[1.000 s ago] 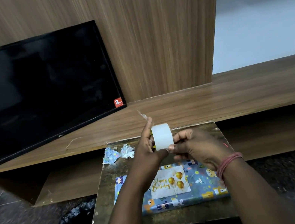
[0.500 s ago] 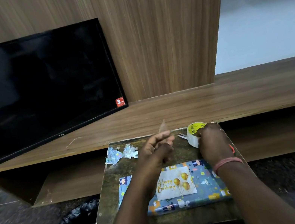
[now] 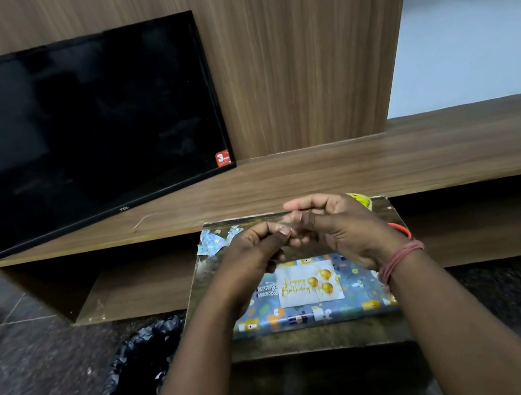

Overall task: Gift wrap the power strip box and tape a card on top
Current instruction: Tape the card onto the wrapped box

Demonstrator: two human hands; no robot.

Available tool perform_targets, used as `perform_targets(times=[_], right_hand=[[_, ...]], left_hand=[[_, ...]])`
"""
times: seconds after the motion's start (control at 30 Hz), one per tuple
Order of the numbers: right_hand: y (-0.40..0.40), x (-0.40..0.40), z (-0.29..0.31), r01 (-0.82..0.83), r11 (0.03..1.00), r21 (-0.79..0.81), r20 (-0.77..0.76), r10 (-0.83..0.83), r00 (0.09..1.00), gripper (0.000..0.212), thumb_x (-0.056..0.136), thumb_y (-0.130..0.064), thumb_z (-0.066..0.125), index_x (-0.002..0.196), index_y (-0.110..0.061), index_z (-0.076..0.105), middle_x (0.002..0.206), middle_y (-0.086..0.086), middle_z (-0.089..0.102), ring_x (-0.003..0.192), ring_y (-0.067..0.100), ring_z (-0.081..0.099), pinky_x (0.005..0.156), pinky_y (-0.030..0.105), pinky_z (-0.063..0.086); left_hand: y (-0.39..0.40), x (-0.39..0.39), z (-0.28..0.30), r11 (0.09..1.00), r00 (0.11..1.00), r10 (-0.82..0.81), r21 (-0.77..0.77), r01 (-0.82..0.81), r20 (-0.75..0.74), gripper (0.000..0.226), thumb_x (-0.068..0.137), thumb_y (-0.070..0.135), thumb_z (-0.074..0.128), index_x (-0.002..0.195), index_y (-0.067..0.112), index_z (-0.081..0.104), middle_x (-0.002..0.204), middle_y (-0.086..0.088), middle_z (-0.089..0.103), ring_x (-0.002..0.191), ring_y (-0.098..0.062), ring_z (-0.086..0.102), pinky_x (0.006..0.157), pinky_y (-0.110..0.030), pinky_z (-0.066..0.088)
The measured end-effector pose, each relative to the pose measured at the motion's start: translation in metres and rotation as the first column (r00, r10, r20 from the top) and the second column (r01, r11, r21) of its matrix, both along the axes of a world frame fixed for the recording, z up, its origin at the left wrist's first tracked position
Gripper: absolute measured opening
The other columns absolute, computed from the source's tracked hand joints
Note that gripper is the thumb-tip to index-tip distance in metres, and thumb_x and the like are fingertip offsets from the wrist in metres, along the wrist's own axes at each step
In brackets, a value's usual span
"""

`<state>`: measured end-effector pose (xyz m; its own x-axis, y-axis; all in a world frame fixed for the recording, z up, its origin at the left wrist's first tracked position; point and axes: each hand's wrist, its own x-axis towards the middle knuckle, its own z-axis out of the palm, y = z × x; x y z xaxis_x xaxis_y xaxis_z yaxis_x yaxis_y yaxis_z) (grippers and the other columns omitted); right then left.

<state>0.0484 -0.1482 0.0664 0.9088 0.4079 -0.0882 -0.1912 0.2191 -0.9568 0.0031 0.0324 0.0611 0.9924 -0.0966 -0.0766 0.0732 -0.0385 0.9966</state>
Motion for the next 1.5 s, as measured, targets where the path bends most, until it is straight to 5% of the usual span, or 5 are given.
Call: perform_targets(times=[0.13, 0.37, 0.57, 0.83, 1.5], right_hand=[[-0.001, -0.013, -0.002, 0.095, 0.995, -0.023, 0.031, -0.094, 0.995, 0.023, 0.08, -0.001, 0.075, 0.103, -0.001, 0.069, 0.084, 0.021, 0.071, 0.073, 0.031, 0.061, 0.089, 0.055, 0.052], [0.0, -0.031, 0.003, 0.251, 0.925, -0.285, 0.284, -0.168, 0.944, 0.013, 0.088, 0.005, 0.071, 0.099, -0.001, 0.067, 0.073, 0.017, 0.071, 0.059, 0.021, 0.067, 0.062, 0.031, 0.058], [0.013, -0.047, -0.001, 0.236, 0.791, -0.565, 0.412, 0.023, 0.911, 0.013, 0.089, 0.004, 0.067, 0.093, -0.009, 0.069, 0.072, 0.003, 0.073, 0.065, 0.027, 0.073, 0.069, 0.043, 0.061], [0.017, -0.057, -0.013, 0.233, 0.671, -0.704, 0.408, 0.113, 0.906, 0.02, 0.088, 0.01, 0.059, 0.088, -0.009, 0.068, 0.082, 0.016, 0.072, 0.053, 0.0, 0.064, 0.054, 0.021, 0.05], [0.028, -0.048, -0.042, 0.253, 0.52, -0.816, 0.407, 0.205, 0.89, 0.029, 0.085, 0.007, 0.057, 0.078, -0.021, 0.061, 0.075, -0.003, 0.066, 0.077, 0.014, 0.072, 0.071, 0.041, 0.059]], left_hand=[[0.0, -0.007, 0.003, 0.993, 0.997, -0.075, 0.094, 0.076, -0.014, 0.016, 0.1, 0.02, 0.061, 0.1, 0.007, 0.071, 0.09, -0.004, 0.075, 0.066, -0.011, 0.05, 0.061, -0.026, 0.036], [0.011, -0.022, 0.004, 0.98, 0.991, -0.085, 0.172, 0.102, -0.105, 0.019, 0.097, 0.025, 0.067, 0.102, 0.009, 0.077, 0.087, -0.005, 0.076, 0.06, -0.01, 0.044, 0.059, -0.024, 0.035], [0.021, -0.037, -0.009, 0.991, 0.947, -0.026, 0.116, 0.066, -0.322, 0.015, 0.098, 0.014, 0.065, 0.1, 0.005, 0.077, 0.083, -0.005, 0.076, 0.051, -0.005, 0.043, 0.05, -0.021, 0.026], [-0.005, -0.053, -0.032, 0.998, 0.793, 0.041, 0.054, -0.01, -0.608, 0.02, 0.101, 0.022, 0.061, 0.088, 0.012, 0.073, 0.062, 0.009, 0.07, 0.039, 0.0, 0.037, 0.035, -0.012, 0.025], [-0.065, -0.075, -0.082, 0.853, 0.755, 0.45, -0.021, -0.521, -0.476, 0.024, 0.103, 0.017, 0.053, 0.089, 0.007, 0.069, 0.069, -0.004, 0.073, 0.041, -0.009, 0.047, 0.038, -0.017, 0.034]])
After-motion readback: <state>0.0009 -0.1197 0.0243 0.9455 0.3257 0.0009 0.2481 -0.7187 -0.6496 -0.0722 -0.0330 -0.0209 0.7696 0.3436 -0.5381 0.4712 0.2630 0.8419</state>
